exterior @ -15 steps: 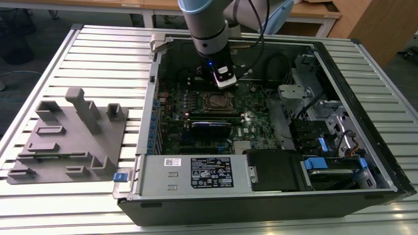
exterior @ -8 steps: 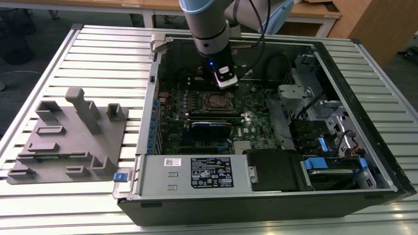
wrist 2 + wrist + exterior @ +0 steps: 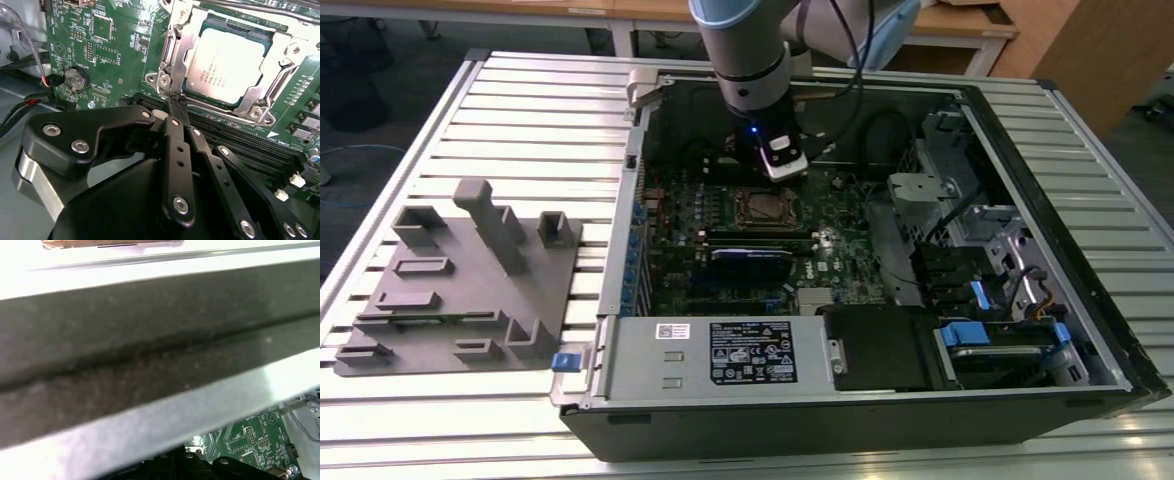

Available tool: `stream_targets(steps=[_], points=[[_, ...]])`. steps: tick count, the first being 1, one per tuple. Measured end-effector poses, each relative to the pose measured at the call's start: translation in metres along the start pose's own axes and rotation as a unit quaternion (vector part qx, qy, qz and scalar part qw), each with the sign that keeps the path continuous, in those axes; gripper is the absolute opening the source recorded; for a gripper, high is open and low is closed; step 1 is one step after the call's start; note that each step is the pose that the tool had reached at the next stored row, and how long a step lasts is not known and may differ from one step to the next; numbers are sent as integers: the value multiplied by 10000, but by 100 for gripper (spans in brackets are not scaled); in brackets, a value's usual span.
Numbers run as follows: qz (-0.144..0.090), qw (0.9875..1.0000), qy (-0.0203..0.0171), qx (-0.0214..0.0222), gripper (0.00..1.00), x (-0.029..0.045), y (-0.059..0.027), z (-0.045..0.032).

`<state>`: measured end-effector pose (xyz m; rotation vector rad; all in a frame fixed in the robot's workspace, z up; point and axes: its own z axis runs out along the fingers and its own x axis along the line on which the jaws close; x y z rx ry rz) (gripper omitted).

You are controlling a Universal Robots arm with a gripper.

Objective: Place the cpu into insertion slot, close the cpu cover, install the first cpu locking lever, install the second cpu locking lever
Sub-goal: 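Install the first cpu locking lever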

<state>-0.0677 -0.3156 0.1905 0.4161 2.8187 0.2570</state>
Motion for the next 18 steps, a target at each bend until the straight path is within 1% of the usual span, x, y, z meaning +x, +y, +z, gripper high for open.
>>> stream_targets(steps=[1, 7, 9, 14, 18], points=[[1, 10000, -3, -8, 10, -3, 3, 7], [0, 10000, 0, 0, 10, -9, 3, 3], [0, 10000, 0, 1, 10, -12, 5, -9], [0, 10000, 0, 0, 10, -27, 18, -65], [-1, 10000, -7, -4, 10, -28, 19, -68]])
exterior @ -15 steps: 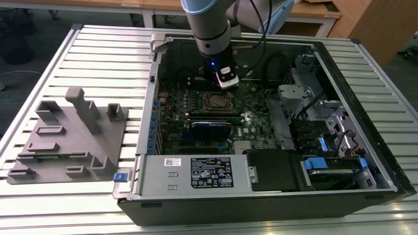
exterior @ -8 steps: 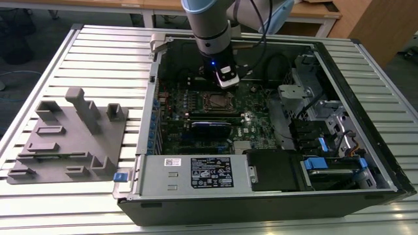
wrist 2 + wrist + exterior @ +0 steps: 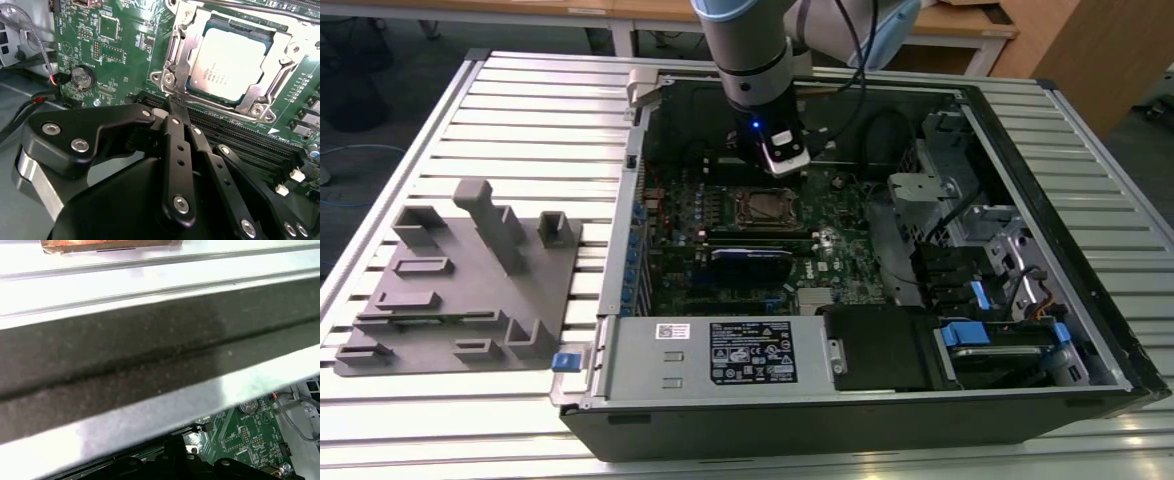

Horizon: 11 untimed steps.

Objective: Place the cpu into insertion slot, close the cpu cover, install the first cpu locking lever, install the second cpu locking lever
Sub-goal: 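Install the first cpu locking lever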

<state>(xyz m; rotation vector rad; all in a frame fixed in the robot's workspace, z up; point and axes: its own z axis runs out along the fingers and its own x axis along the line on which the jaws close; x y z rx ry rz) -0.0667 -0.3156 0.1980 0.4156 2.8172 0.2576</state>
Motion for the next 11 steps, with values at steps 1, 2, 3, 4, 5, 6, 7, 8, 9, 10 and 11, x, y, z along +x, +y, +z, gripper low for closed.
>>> stream_targets(steps=[1, 2, 3, 4, 5, 6, 7, 8, 9, 10, 11], points=[[-1, 10000, -6, -1, 10, 0, -1, 1], [-2, 10000, -13, -3, 10, 2, -2, 3], [-2, 10000, -21, -5, 10, 4, -3, 7], [-4, 10000, -33, -10, 10, 7, -5, 13], [-7, 10000, -54, -17, 10, 11, -8, 21], [-10, 10000, -74, -23, 10, 16, -10, 29], [-12, 10000, -89, -28, 10, 20, -13, 35], [-13, 9999, -96, -30, 10, 25, -15, 40], [-14, 9999, -98, -31, 10, 28, -16, 43], [-14, 9999, -100, -31, 10, 32, -18, 45], [-14, 9999, -102, -32, 10, 36, -19, 47]])
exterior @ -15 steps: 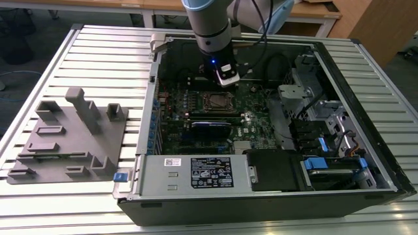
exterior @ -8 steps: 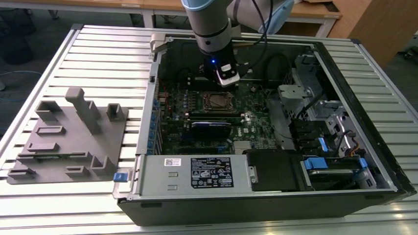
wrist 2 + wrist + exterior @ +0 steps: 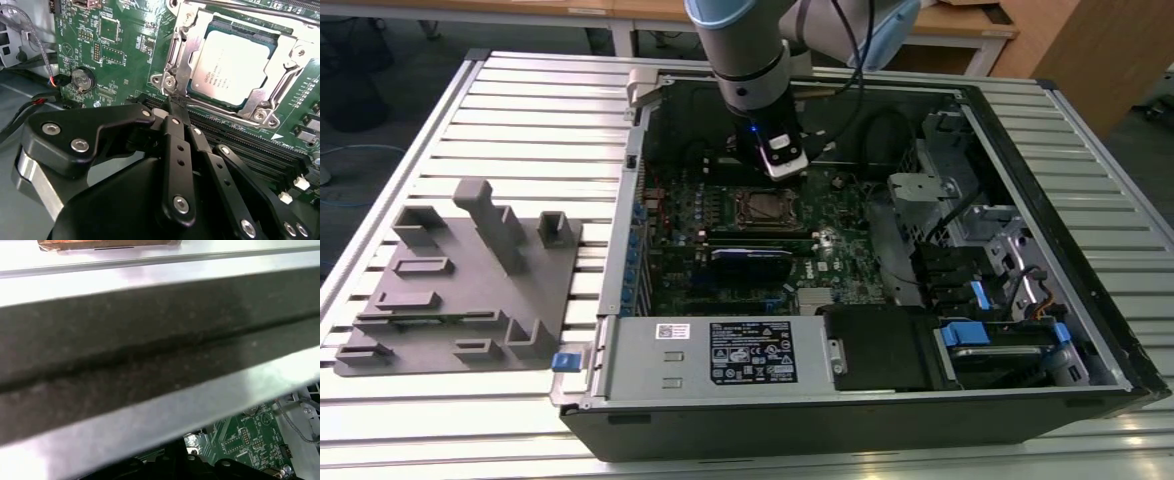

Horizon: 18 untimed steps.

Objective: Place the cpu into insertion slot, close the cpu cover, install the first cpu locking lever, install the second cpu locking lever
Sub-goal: 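Install the first cpu locking lever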

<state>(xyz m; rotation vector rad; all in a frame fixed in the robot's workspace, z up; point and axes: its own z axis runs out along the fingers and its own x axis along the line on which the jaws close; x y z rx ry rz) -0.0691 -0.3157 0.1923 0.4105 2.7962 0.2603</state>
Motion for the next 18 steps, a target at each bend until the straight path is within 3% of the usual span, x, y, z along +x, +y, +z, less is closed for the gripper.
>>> stream_targets(steps=[13, 18], points=[[-3, 10000, -33, -19, 10, 42, -17, 24], [-2, 10000, -33, -19, 10, 30, -7, -20]])
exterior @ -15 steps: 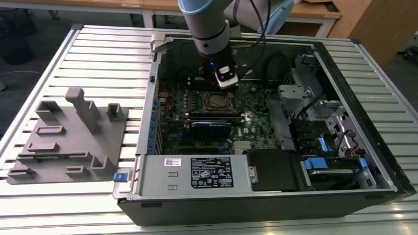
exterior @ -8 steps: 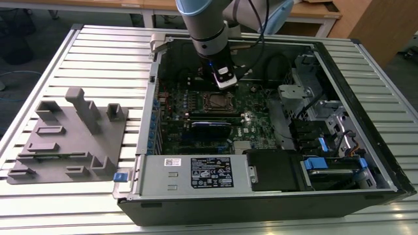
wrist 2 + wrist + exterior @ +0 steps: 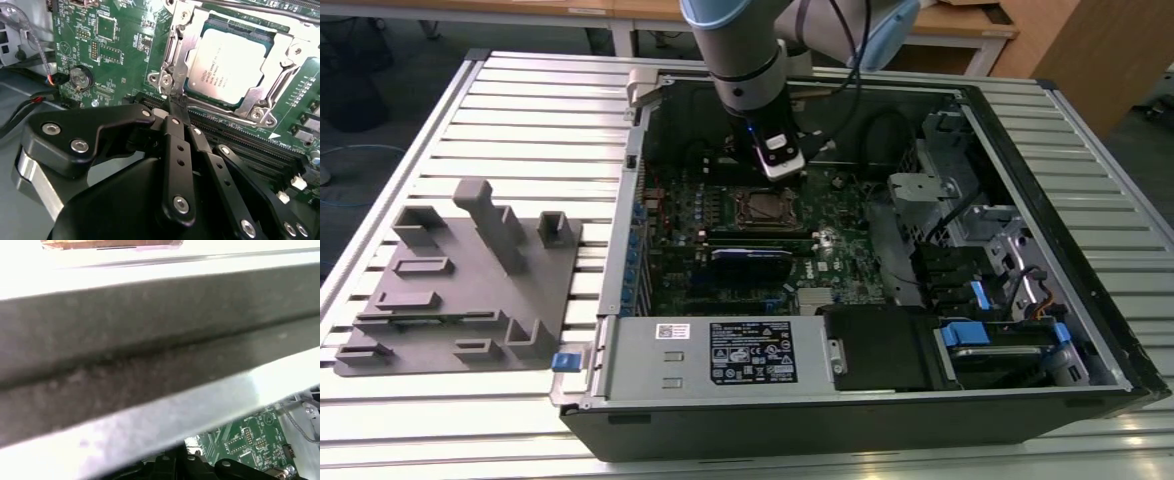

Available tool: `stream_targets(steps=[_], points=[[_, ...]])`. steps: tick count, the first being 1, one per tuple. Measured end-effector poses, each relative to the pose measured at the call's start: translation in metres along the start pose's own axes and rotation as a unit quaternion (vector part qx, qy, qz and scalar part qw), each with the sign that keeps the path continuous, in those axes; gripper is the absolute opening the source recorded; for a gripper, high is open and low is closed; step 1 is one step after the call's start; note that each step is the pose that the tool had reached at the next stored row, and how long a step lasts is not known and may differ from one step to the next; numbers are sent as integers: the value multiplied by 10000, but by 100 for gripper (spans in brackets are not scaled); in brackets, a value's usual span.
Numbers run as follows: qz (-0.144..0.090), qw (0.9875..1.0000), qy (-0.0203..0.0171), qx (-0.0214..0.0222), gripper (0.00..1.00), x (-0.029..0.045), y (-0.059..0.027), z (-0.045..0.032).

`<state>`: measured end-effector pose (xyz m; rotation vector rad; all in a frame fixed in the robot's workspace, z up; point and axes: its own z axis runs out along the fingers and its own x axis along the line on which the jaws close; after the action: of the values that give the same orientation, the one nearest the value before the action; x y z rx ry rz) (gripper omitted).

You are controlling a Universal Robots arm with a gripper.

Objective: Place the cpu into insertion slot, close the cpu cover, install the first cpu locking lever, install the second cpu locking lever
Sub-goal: 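Install the first cpu locking lever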

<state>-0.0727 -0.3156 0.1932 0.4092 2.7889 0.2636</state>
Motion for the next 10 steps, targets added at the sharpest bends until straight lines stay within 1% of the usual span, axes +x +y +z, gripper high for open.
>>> stream_targets(steps=[7, 10], points=[[0, 10000, 0, 0, 10, -34, 28, -117], [0, 10000, 0, -2, 10, -36, 30, -123]])
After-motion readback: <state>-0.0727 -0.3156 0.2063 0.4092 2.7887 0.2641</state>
